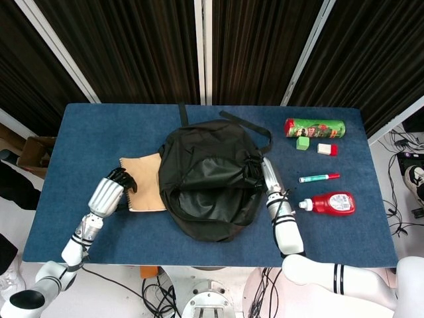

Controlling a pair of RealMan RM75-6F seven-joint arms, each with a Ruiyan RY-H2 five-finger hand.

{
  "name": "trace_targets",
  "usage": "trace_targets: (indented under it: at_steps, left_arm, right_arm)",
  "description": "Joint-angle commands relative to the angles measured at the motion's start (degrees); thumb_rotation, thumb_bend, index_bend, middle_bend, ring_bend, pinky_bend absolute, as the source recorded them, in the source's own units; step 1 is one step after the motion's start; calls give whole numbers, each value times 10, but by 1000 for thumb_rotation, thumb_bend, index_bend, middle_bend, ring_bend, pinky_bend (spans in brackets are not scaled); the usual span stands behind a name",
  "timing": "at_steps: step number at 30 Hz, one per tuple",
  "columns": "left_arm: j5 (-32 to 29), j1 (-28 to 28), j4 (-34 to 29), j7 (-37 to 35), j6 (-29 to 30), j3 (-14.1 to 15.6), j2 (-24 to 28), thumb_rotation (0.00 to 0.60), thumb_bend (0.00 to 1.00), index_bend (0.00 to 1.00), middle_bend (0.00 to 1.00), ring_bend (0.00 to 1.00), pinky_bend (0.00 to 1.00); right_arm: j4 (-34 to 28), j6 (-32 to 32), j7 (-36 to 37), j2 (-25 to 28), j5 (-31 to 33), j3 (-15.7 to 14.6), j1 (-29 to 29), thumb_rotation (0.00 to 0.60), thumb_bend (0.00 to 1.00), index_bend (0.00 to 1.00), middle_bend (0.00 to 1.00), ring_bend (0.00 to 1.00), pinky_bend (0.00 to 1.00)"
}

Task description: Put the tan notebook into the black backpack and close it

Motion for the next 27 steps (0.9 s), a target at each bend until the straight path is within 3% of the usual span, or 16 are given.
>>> trace_targets:
  at_steps: [1,4,9,19,27]
  left_arm:
    - [-1,1,14,-7,11,-1,-9,600,206,610,555,418,280]
    - [0,3,28,-10,23,1,-15,600,221,645,593,454,305]
    - [0,13,51,-6,62,1,-21,600,343,709,670,534,387]
    - [23,39,45,31,196,15,17,600,358,736,696,560,490]
    - [42,47,-9,89,272,22,69,600,364,743,702,566,546]
  right_arm:
    - [-2,0,2,1,-1,1,0,600,660,820,686,508,240]
    - [-5,-1,9,0,1,4,-2,600,657,817,684,508,240]
    - [-13,-5,19,2,7,11,-2,600,653,814,682,508,237]
    - [-17,-16,42,-9,52,45,12,600,654,810,681,508,235]
    - [-7,-22,46,-21,76,59,31,600,653,799,673,508,236]
